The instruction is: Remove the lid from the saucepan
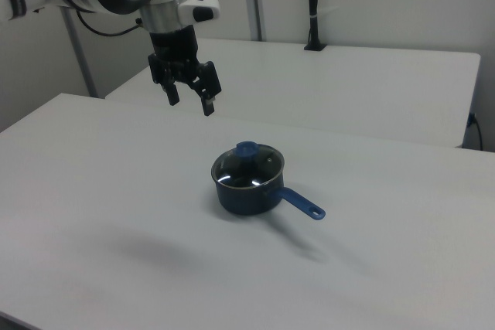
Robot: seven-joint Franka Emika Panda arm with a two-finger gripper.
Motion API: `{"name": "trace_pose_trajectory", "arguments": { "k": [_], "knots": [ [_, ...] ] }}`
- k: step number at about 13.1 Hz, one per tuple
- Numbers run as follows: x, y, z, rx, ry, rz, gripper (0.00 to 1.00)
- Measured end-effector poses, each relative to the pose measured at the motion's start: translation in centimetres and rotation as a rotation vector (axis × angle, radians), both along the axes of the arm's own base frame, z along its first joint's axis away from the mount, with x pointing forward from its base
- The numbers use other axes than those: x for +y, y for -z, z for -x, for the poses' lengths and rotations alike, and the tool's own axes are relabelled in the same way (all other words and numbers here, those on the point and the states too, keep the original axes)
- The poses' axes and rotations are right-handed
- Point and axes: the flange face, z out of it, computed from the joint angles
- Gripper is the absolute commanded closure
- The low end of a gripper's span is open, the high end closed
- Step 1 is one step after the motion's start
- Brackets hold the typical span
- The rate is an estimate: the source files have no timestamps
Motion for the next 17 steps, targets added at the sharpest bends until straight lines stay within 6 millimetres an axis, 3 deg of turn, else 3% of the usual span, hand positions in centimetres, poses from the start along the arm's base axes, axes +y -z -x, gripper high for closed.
{"name": "trace_pose_trajectory", "arguments": {
  "k": [5, 17],
  "knots": [
    [0.7, -0.3, -0.1, -0.013, -0.002, -0.044, 0.00],
    [0.1, -1.2, -0.1, -0.035, 0.022, -0.071, 0.00]
  ]
}}
